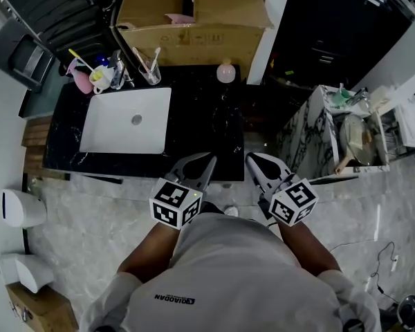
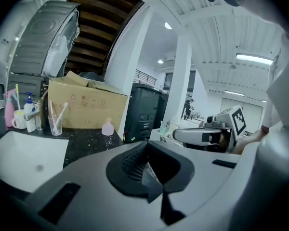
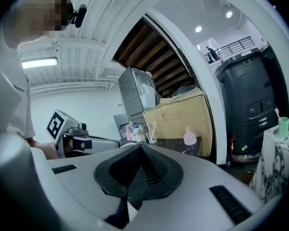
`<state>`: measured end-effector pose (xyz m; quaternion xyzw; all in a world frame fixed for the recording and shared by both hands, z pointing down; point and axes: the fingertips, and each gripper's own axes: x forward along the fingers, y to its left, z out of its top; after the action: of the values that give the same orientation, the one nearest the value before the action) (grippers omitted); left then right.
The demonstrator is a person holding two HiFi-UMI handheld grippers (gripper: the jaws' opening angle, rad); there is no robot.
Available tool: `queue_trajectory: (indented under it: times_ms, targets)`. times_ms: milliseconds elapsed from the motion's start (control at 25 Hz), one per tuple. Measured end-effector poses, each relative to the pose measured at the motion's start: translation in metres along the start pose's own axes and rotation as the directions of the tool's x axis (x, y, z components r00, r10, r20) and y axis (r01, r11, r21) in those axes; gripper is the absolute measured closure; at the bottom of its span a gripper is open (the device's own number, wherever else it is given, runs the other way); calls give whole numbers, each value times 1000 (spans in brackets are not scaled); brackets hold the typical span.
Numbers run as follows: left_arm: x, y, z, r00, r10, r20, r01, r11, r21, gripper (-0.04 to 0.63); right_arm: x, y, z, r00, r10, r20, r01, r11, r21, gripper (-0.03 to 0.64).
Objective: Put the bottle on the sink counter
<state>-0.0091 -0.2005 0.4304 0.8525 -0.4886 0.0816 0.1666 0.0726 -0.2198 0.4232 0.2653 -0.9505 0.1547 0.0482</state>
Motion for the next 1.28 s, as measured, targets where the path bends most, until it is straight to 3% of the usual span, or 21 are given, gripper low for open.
queue_trajectory:
  times_ms: [520,1280]
  targets:
    - [-38,-9,14,998,14,63,-16,999,32,581,-7,38,0,1000,20,13,-20,999,-25,577]
    - [-131,-16,-27,993,-120,9,119,992,28,581,-21,132,-32,987,-159,-33,157,987,-35,577]
